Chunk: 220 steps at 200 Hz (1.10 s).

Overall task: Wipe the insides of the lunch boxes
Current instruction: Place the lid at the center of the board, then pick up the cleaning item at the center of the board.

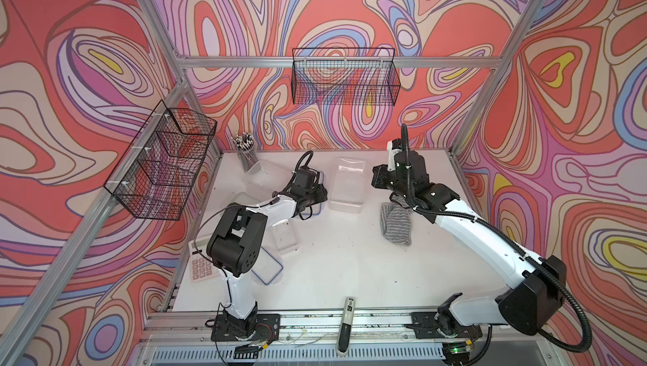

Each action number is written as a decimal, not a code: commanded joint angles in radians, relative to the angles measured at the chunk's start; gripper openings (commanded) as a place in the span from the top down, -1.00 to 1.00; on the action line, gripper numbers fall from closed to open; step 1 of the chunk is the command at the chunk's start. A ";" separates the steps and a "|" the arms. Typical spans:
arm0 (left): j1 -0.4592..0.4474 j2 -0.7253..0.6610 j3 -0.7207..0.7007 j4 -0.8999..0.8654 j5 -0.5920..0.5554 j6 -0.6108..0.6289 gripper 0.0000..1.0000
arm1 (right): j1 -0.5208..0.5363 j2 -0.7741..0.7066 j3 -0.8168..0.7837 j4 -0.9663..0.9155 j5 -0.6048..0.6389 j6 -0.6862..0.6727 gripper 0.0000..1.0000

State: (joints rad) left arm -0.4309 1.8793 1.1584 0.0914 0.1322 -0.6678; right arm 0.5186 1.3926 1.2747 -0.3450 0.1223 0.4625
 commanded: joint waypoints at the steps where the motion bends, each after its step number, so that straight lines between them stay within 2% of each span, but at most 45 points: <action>1: 0.003 0.022 0.025 0.047 0.049 -0.047 -0.16 | 0.006 -0.009 -0.014 -0.008 0.014 0.004 1.00; 39: -0.010 0.012 0.024 0.061 0.058 -0.059 -0.15 | 0.006 -0.008 -0.017 -0.025 0.035 -0.007 1.00; 79: -0.009 -0.044 0.017 0.032 0.013 -0.034 -0.15 | -0.030 -0.005 -0.025 -0.098 0.070 -0.019 1.00; 89: -0.011 -0.063 0.017 0.021 -0.008 -0.028 -0.16 | -0.060 -0.004 -0.033 -0.128 0.060 -0.013 0.84; 98: -0.008 -0.078 0.021 0.008 -0.026 -0.017 -0.16 | -0.095 -0.002 -0.045 -0.153 0.036 -0.008 0.59; 104: -0.008 -0.084 0.027 -0.003 -0.036 -0.012 -0.17 | -0.120 0.000 -0.053 -0.168 0.016 -0.001 0.40; 111: -0.007 -0.089 0.038 -0.019 -0.043 -0.003 -0.18 | -0.153 0.007 -0.064 -0.194 -0.005 0.005 0.03; 117: -0.007 -0.089 0.051 -0.036 -0.048 0.003 -0.21 | -0.172 0.014 -0.073 -0.215 -0.014 0.007 -0.18; 137: -0.003 -0.082 0.085 -0.066 -0.047 0.023 -0.28 | -0.208 0.053 -0.095 -0.280 0.004 0.001 -0.50; 167: 0.003 -0.031 0.151 -0.095 -0.020 0.042 -0.38 | -0.244 0.157 -0.119 -0.313 -0.006 -0.005 -0.79; 220: 0.006 0.101 0.273 -0.135 0.046 0.068 -0.43 | -0.266 0.368 -0.100 -0.310 -0.035 -0.003 -0.91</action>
State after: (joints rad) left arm -0.4309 1.9144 1.3880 0.0212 0.1413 -0.6304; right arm 0.2584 1.7058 1.1648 -0.6289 0.1032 0.4603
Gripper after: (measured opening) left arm 0.709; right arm 0.953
